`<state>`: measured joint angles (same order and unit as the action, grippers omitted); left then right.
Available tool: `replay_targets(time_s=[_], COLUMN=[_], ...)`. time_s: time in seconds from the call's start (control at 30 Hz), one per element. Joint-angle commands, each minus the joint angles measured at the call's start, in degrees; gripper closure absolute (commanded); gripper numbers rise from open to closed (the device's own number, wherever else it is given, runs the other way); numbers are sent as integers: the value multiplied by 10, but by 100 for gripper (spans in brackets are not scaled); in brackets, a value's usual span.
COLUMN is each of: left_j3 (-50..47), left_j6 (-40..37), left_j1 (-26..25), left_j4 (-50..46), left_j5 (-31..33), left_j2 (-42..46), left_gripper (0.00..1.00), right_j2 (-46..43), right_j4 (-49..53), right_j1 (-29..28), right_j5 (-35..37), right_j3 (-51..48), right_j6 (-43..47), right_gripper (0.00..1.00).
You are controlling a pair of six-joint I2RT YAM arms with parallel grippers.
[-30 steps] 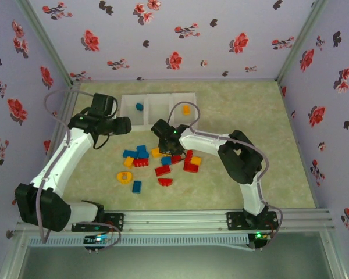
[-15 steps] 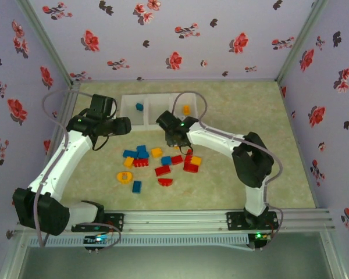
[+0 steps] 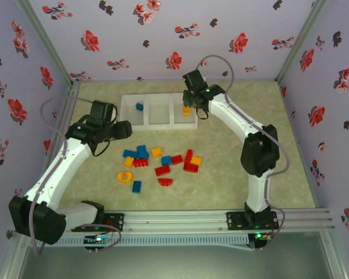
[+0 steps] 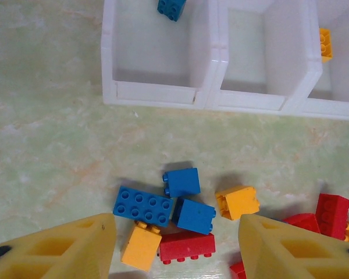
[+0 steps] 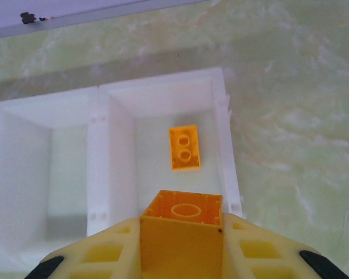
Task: Sort the legos into containers by color
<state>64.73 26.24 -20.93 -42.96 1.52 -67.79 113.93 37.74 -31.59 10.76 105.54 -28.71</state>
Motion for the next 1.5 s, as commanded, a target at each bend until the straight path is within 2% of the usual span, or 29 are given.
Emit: replay_targets(time_s=[0.0,0.1,0.23,0.37,0.47,0.6,0.77,1.03,1.23,1.47], left_j3=[-8,-11,-15,-17,-12,-15,-47,-119,-94,-36], left_j6=[22,27,38,54,73,112,199,321,322,303], left_j1=[-6,-6,-8,-13,-21,-56,-120,-188,-223,-231], left_j4=[15,12,12,5,-15,-42,-61,-18,29,60], left_j5=[19,24,26,24,19,21,57,89,86,63], left_j2=[20,27,31,36,36,35,39,28,-47,-154], left_gripper=[41,42,39,36,35,34,31,24,20,18], right_j2=[61,103,122,79,24,-47,-132,-207,-214,-227], right_j4=[16,37,42,22,2,-14,-39,-66,-60,-67], right_j1=[2,3,3,3,2,1,-1,-16,-32,-35], right_j5=[-41,-52,-61,-50,-44,-47,-62,-81,-80,-84], right_j3=[62,116,133,87,33,-42,-134,-215,-233,-261], right_j6=[36,45,50,50,49,46,31,15,16,9], right_gripper=[69,65,48,37,34,31,30,29,29,28])
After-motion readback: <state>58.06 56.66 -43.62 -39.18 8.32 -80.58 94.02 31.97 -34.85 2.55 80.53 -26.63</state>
